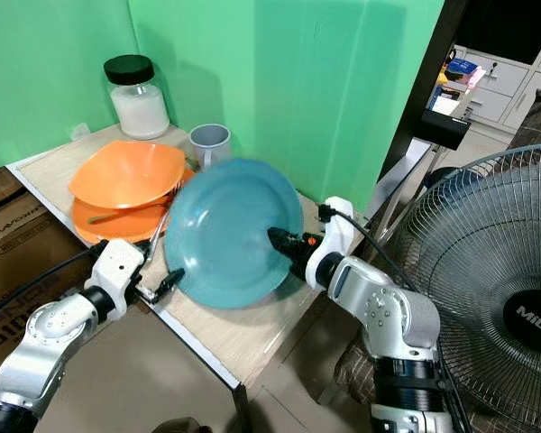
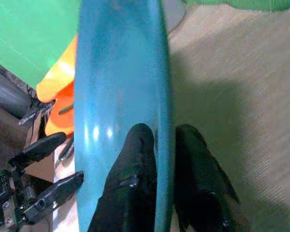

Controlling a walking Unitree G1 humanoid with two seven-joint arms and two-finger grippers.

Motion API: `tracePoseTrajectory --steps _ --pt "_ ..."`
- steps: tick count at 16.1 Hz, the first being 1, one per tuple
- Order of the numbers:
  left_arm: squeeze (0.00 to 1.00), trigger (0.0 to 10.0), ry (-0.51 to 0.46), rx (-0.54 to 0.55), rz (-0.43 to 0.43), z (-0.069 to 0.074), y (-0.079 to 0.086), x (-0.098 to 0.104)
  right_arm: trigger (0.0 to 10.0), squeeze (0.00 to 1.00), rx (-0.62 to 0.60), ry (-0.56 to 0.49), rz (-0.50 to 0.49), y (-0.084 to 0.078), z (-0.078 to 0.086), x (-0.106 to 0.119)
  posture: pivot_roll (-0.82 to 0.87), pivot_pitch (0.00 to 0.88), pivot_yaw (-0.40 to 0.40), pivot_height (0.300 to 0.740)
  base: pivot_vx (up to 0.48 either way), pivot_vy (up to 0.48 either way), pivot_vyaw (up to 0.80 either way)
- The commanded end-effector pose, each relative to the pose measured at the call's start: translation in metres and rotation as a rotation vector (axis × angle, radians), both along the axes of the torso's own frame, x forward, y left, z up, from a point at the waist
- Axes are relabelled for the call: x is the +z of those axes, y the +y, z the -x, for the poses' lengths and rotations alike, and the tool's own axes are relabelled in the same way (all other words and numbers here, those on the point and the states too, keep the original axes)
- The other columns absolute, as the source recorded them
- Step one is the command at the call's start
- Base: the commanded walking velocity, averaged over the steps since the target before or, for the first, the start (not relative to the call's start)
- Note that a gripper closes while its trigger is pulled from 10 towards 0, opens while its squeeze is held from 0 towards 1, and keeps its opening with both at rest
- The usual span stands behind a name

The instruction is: Setting the table

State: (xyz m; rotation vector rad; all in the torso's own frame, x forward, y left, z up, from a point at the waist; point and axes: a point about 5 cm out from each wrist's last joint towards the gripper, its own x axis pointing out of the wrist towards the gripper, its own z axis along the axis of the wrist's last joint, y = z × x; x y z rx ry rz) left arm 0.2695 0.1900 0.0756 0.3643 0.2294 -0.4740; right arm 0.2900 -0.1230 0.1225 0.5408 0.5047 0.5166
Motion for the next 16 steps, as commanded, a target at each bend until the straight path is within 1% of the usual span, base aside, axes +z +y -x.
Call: tracePoseTrajectory --steps 1,2,3,4,5,6,7,8,9,10,11,12,13,14,15,16 --pt "0.0 10.0 -0.03 0.038 0.009 -0.004 0.004 0.008 0.0 0.0 -0.017 -0.028 -0.022 -0.002 -0.004 0.007 0.11 0.0 0.001 0.74 0.0 0.0 0.0" --pt "0.0 10.0 -0.067 0.038 0.058 -0.005 0.002 0.018 0.0 0.0 -0.034 -0.042 -0.032 -0.003 -0.005 0.01 0.11 0.0 0.004 0.74 0.0 0.0 0.0" --pt "0.86 10.0 -0.097 0.032 0.103 -0.004 -0.001 0.027 0.0 0.0 -0.044 -0.057 -0.039 -0.005 -0.005 0.013 0.11 0.0 0.006 0.74 0.0 0.0 0.0" --pt "0.86 10.0 -0.123 0.025 0.153 -0.004 -0.004 0.037 0.0 0.0 -0.055 -0.072 -0.046 -0.006 -0.005 0.015 0.11 0.0 0.006 0.74 0.0 0.0 0.0" --pt "1.0 10.0 -0.187 0.011 0.238 0.0 -0.01 0.059 0.0 0.0 -0.076 -0.111 -0.068 -0.009 -0.005 0.024 0.11 0.0 0.013 0.74 0.0 0.0 0.0" --pt "1.0 10.0 -0.262 -0.006 0.291 0.006 -0.017 0.083 0.0 0.0 -0.098 -0.159 -0.098 -0.012 -0.003 0.034 0.11 0.0 0.013 0.74 0.0 0.0 0.0" --pt "1.0 10.0 -0.316 -0.015 0.33 0.012 -0.021 0.099 0.0 0.0 -0.115 -0.204 -0.122 -0.013 0.002 0.043 0.11 0.0 0.01 0.74 0.0 0.0 0.0" --pt "1.0 10.0 -0.35 -0.021 0.355 0.019 -0.023 0.111 0.0 0.0 -0.12 -0.264 -0.121 -0.015 0.009 0.051 0.11 0.0 0.008 0.74 0.0 0.0 0.0" --pt "0.78 10.0 -0.363 -0.008 0.351 0.027 -0.023 0.116 0.0 0.0 -0.129 -0.348 -0.122 -0.017 0.018 0.061 0.11 0.0 0.01 0.74 0.0 0.0 0.0" --pt "0.48 10.0 -0.355 0.021 0.304 0.037 -0.02 0.116 0.0 0.0 -0.154 -0.458 -0.181 -0.018 0.031 0.077 0.11 0.0 0.011 0.74 0.0 0.0 0.0" --pt "0.42 10.0 -0.345 0.036 0.27 0.042 -0.019 0.113 0.0 0.0 -0.166 -0.48 -0.172 -0.019 0.037 0.08 0.11 0.0 0.014 0.74 0.0 0.0 0.0" --pt "0.27 10.0 -0.29 0.075 0.24 0.05 -0.018 0.103 10.0 0.0 -0.192 -0.519 -0.09 -0.021 0.044 0.083 0.1 0.0 0.016 0.74 0.0 0.0 0.0" --pt "0.23 10.0 -0.241 0.118 0.218 0.057 -0.021 0.092 10.0 0.0 -0.197 -0.57 0.027 -0.022 0.05 0.083 0.09 0.0 0.02 0.74 0.0 0.0 0.0" --pt "0.23 10.0 -0.234 0.134 0.202 0.058 -0.022 0.088 10.0 0.0 -0.206 -0.587 0.051 -0.023 0.051 0.083 0.08 0.0 0.018 0.74 0.0 0.0 -0.53" --pt "0.23 10.0 -0.233 0.152 0.192 0.058 -0.029 0.085 10.0 0.0 -0.289 -0.602 0.079 -0.029 0.053 0.081 0.08 0.0 0.011 0.74 0.0 0.0 -0.77" --pt "0.23 10.0 -0.236 0.145 0.192 0.057 -0.03 0.086 10.0 0.0 -0.302 -0.606 0.085 -0.03 0.053 0.081 0.08 0.0 0.01 0.74 0.0 0.0 -0.78"
